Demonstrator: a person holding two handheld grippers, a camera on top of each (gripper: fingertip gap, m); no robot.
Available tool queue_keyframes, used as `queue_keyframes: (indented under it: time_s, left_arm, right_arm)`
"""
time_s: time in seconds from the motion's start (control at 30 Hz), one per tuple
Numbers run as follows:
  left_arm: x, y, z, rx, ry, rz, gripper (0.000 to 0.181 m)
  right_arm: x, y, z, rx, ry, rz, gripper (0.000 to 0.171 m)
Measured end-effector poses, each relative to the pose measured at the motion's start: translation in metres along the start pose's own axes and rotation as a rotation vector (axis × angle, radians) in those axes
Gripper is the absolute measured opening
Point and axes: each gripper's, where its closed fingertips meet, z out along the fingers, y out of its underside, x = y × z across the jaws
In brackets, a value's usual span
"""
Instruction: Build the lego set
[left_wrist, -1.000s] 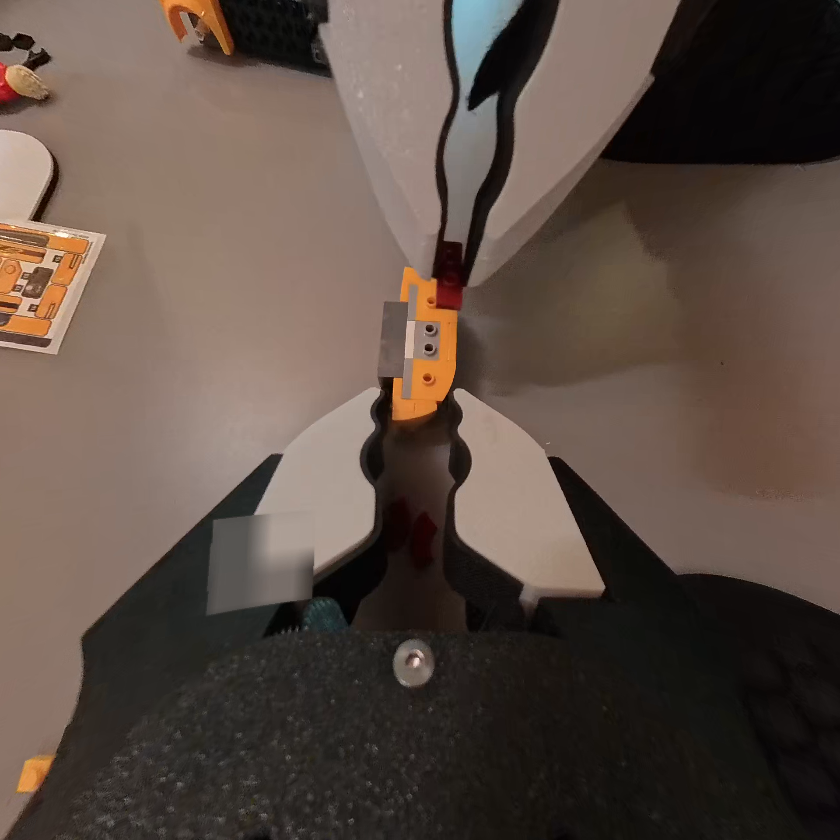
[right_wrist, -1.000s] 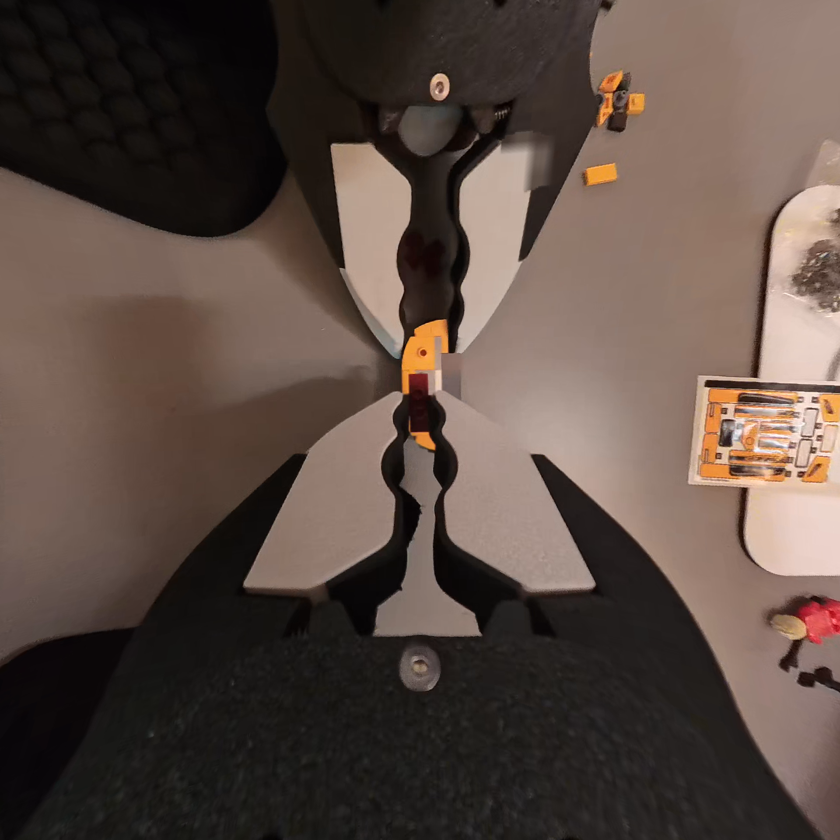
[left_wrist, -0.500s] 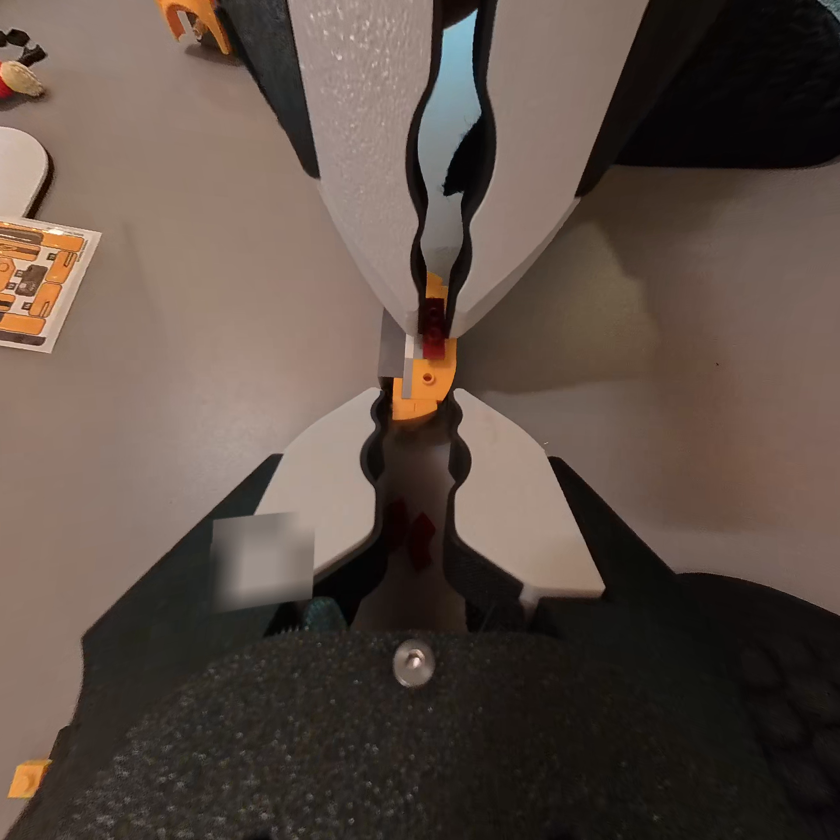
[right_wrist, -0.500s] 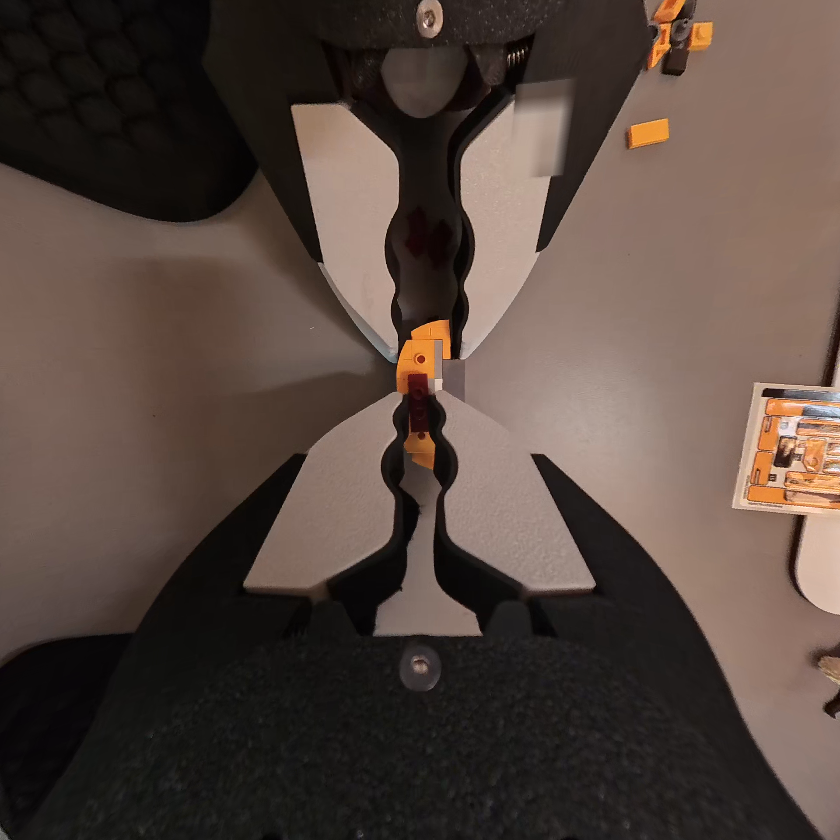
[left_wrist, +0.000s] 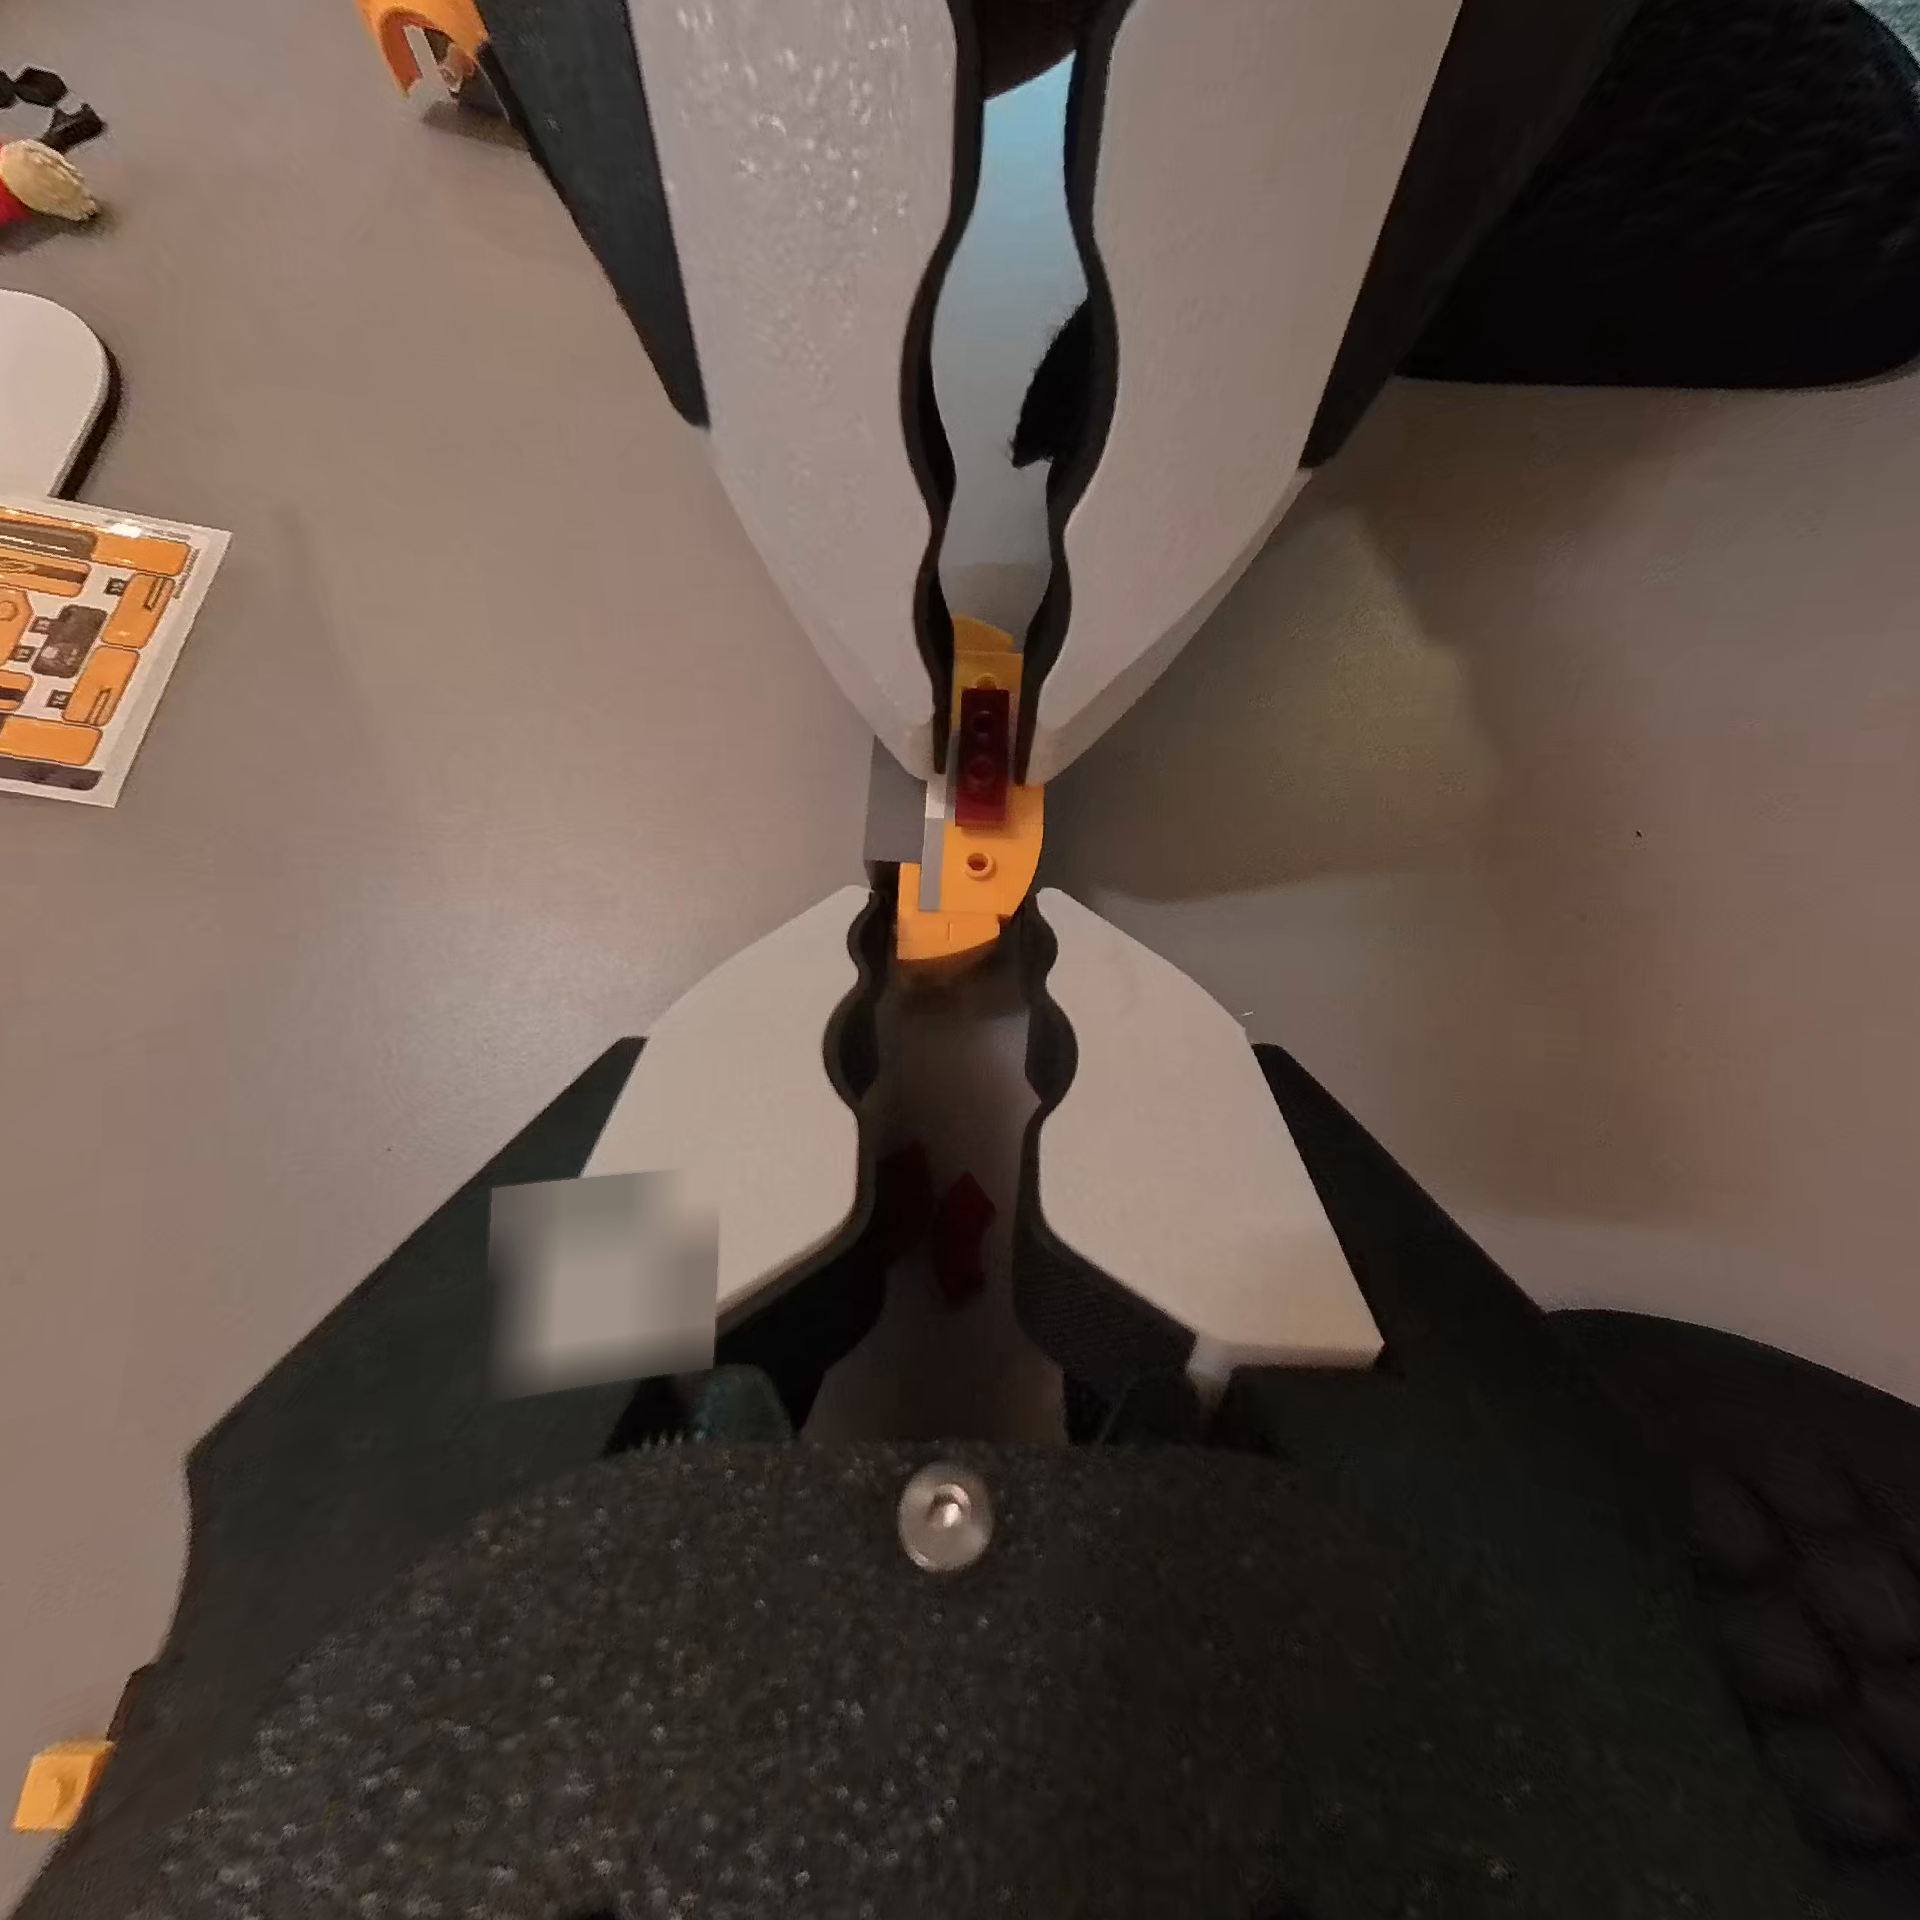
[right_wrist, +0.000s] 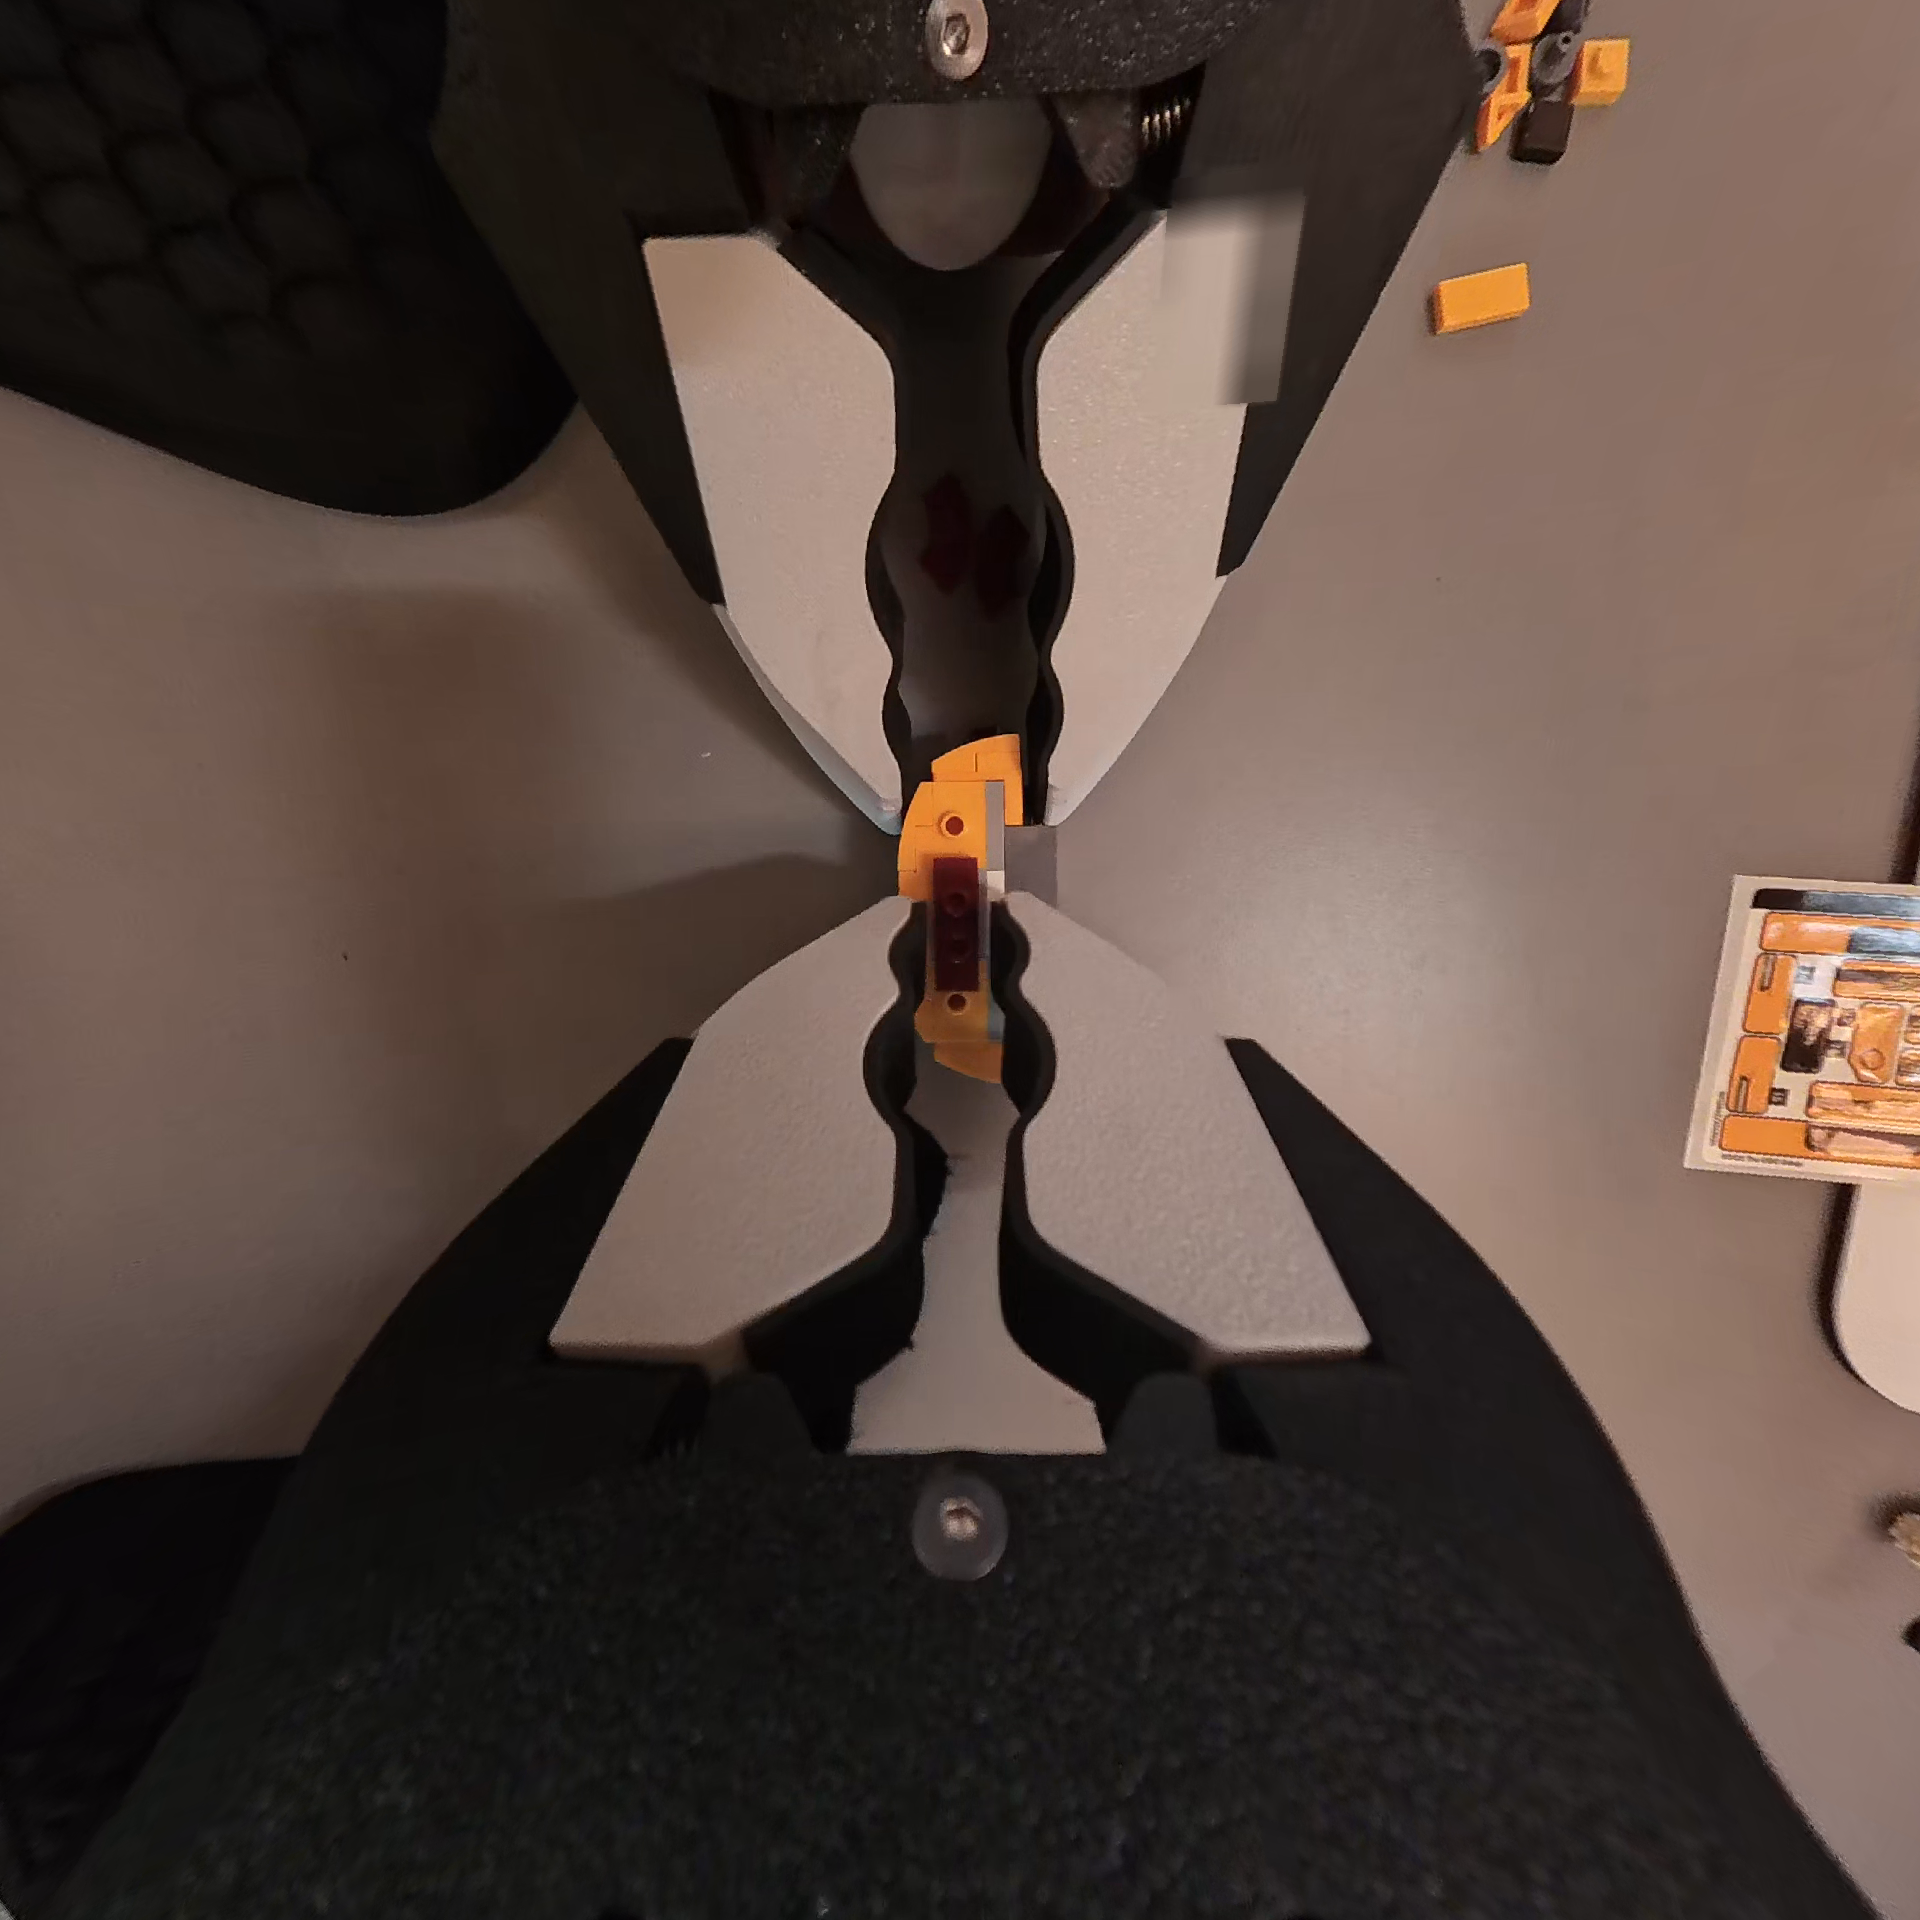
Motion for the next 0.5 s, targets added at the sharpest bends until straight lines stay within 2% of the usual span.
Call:
queue_keyframes:
  time_s: [0.13,0.27,0.37,0.5]
  left_arm:
    - [0.000,0.000,0.000,0.000,0.000,0.000,0.024]
    - [0.000,0.000,0.000,0.000,0.004,-0.012,0.024]
    - [0.000,-0.001,0.000,0.000,0.011,-0.036,0.024]
    - [-0.001,-0.002,0.000,0.001,0.019,-0.071,0.023]
  right_arm:
    - [-0.005,-0.007,-0.011,0.068,0.023,-0.052,0.020]
    - [-0.010,-0.003,-0.010,0.076,0.188,-0.166,0.029]
    - [-0.004,-0.001,-0.003,0.063,0.412,-0.254,0.036]
    - [0.001,-0.002,0.000,0.077,0.684,-0.362,0.034]
